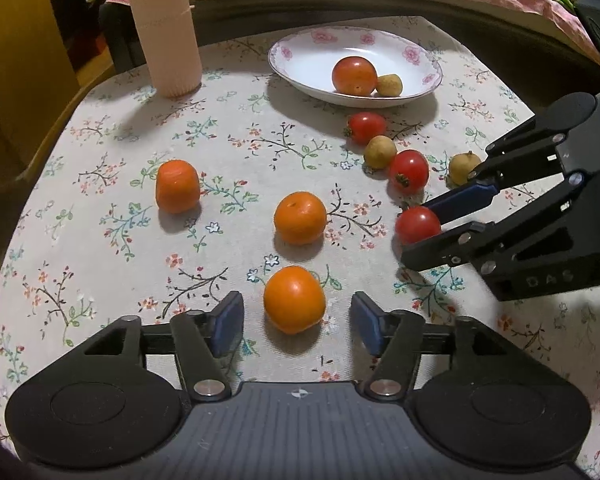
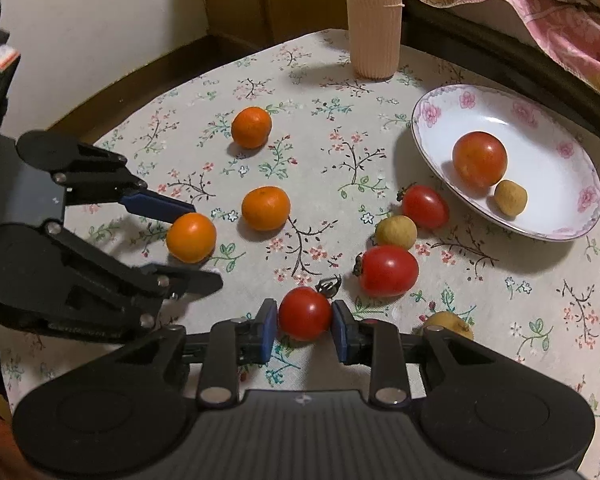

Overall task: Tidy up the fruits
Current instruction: 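Grasp the cherry tomato with the right tool while the left tool grasps an orange, then carry the orange and cherry tomato over the white plate with both tools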

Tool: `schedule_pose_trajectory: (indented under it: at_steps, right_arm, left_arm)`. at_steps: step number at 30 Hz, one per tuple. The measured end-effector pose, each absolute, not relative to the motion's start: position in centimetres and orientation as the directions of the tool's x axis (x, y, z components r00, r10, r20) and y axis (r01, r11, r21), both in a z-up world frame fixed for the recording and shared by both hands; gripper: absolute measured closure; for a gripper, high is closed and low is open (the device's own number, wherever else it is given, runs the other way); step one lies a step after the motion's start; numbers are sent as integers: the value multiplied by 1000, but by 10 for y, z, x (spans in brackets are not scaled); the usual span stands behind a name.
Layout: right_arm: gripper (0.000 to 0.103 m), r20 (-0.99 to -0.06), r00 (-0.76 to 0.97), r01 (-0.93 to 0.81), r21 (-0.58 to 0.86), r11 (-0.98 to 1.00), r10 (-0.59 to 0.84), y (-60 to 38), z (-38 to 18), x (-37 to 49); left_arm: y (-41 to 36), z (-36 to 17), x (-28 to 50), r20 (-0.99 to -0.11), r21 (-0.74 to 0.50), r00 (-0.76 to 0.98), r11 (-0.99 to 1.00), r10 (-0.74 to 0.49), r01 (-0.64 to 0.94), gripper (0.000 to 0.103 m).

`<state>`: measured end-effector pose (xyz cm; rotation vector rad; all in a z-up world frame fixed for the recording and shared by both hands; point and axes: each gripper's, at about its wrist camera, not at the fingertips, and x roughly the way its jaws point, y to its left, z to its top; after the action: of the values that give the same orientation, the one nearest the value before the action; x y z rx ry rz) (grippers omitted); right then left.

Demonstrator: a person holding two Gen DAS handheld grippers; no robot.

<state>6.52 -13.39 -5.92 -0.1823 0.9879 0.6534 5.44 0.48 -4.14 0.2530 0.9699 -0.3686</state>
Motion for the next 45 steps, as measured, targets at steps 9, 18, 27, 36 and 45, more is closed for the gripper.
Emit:
schedule_pose_trajectory:
  at_steps: [9,18,27,36,45]
  right_arm:
    - [68,-813,383,-589,151,794,439,-133,-60,65]
    - [71,-818,399,-582,124,803,416,-131,-59,63]
    - [74,-823,391,-548,152,823,412,-135,-55,68]
    - [74,-799,423,-529,165,832,428,-144,-41,70]
    - [74,-784,451,-510,164,844,426,-149,-33,71]
  left_arm:
    - [6,-43,58,-832,35,519,915,-195,401,33]
    - [-3,-39,59,-840,1,493,910,-224,415,62]
    - [-7,-31,65,-844,-42,479,919,-243,392,63]
    - [-18,-17,73,-822,-31,515,921,-244,388,63]
    - [-25,-8,80,-801,-26,544,923,-249,385,62]
